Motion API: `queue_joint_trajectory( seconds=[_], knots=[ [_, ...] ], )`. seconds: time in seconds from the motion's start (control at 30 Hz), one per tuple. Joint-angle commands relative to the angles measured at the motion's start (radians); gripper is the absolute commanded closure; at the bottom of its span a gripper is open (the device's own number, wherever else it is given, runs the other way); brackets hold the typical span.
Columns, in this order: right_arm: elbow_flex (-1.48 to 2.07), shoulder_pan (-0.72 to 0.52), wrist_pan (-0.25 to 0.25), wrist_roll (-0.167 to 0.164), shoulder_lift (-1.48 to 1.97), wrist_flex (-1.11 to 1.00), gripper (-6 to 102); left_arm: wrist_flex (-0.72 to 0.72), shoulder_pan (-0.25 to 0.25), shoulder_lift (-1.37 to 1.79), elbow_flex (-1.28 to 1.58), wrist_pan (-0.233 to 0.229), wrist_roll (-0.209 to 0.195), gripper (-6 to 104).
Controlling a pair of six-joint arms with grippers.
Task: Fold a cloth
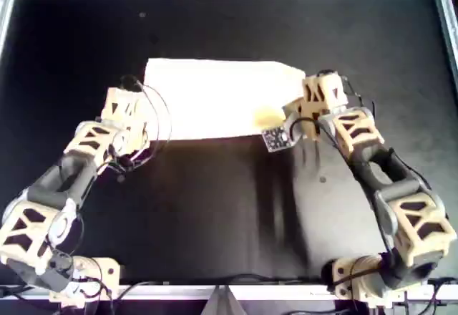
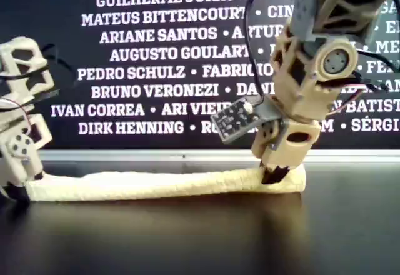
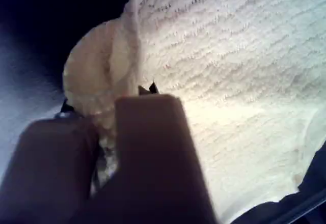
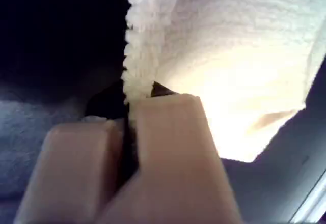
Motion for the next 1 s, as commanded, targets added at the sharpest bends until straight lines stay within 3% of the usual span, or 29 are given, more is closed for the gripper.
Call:
queue_joint_trajectory(
  seconds=[0.0,0.27,0.53,0.97],
  knots=[
    [0.029,-0.008,0.006,0.003,0.132,0.021,97,-0.008,-0.002,0.110,0.015,-0.006,0.006,97],
    [0.114,0.000,0.005,0.003,0.170,0.021,97,-0.008,-0.015,0.169,0.140,-0.006,0.006,97],
    [0.212,0.000,0.003,0.005,0.198,0.021,97,-0.008,-0.104,0.169,0.206,-0.006,0.006,97],
    [0.334,-0.006,0.000,0.005,0.327,0.021,95,-0.008,-0.109,0.196,0.233,-0.006,0.006,92]
  ],
)
